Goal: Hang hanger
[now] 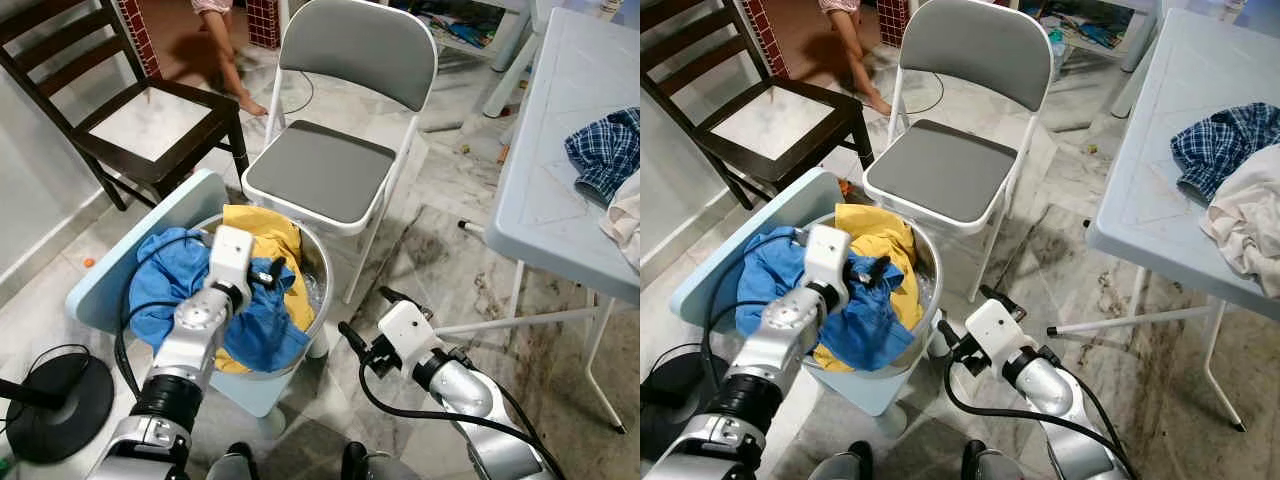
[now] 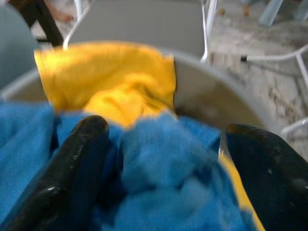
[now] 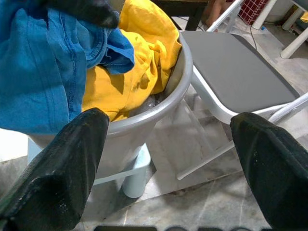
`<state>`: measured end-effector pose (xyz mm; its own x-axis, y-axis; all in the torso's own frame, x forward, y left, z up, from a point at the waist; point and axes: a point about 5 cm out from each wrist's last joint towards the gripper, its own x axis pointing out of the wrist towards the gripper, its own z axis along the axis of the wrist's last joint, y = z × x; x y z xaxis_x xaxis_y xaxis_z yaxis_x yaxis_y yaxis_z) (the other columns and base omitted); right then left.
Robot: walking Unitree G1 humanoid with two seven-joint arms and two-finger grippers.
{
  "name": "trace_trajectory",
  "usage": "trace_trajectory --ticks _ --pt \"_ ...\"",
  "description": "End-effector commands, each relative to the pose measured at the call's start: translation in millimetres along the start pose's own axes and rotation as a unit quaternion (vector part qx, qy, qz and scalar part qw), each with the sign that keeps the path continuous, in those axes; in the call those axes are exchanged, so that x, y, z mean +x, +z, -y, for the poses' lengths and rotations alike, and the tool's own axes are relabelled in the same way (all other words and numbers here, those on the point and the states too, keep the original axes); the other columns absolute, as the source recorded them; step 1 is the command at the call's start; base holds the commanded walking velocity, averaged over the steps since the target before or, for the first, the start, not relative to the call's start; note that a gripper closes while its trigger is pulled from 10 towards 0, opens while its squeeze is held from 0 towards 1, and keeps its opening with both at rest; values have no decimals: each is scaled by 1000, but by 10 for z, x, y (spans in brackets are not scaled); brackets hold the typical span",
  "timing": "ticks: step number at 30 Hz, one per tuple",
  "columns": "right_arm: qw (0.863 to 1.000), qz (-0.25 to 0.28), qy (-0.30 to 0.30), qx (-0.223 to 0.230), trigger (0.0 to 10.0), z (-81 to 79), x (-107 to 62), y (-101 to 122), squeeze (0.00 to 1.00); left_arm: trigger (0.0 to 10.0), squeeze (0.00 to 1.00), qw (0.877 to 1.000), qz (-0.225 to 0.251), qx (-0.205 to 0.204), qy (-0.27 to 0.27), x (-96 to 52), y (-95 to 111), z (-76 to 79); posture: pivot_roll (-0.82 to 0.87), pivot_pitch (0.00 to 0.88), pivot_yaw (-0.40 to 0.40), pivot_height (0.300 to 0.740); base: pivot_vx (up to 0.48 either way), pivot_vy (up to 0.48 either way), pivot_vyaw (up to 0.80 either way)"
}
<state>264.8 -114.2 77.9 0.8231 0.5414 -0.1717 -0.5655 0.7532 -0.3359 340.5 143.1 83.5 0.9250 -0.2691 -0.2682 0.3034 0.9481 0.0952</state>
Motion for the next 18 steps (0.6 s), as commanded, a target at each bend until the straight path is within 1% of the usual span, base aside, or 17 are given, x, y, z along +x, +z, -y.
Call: trace_trajectory --ticks 1,3,5,6,7,10,11,13,14,18 --pt "1000 -2 -6 -4 10000 9 -31 6 0 0 0 1000 -31 6 -1 -53 -155 -40 107 256 -31 740 0 0 0" --pt "1000 -2 -6 -4 10000 10 -33 5 0 0 0 999 -35 8 0 -66 -180 -53 107 256 -31 740 0 0 0" --pt "1000 -4 -6 -3 10000 11 -36 -3 0 0 0 999 -49 12 10 -171 -305 -129 119 259 -32 740 0 0 0" --pt "1000 -4 -6 -3 10000 11 -36 -3 0 0 0 999 -49 12 10 -171 -305 -129 119 259 -32 740 0 0 0" --pt "1000 -5 -4 -4 10000 6 -26 -2 0 0 0 998 -53 15 18 -225 -346 -160 127 259 -33 740 0 0 0" --pt "1000 -4 -2 -5 10000 1 -9 3 0 0 0 998 -54 16 29 -288 -382 -189 135 260 -35 740 0 0 0" --pt "1000 -4 0 -5 10000 0 1 7 0 0 0 998 -53 17 37 -337 -407 -202 140 260 -38 740 0 0 0" --pt "1000 -3 1 -6 10000 0 6 8 0 0 0 998 -52 19 42 -375 -424 -210 141 261 -39 740 0 0 0" --pt "1000 -4 1 -6 10000 6 9 8 0 0 0 997 -52 23 51 -428 -450 -228 143 261 -39 740 0 0 0" --pt "1000 -4 1 -7 10000 10 10 7 0 0 0 996 -52 28 65 -476 -477 -261 146 260 -40 740 0 0 0"
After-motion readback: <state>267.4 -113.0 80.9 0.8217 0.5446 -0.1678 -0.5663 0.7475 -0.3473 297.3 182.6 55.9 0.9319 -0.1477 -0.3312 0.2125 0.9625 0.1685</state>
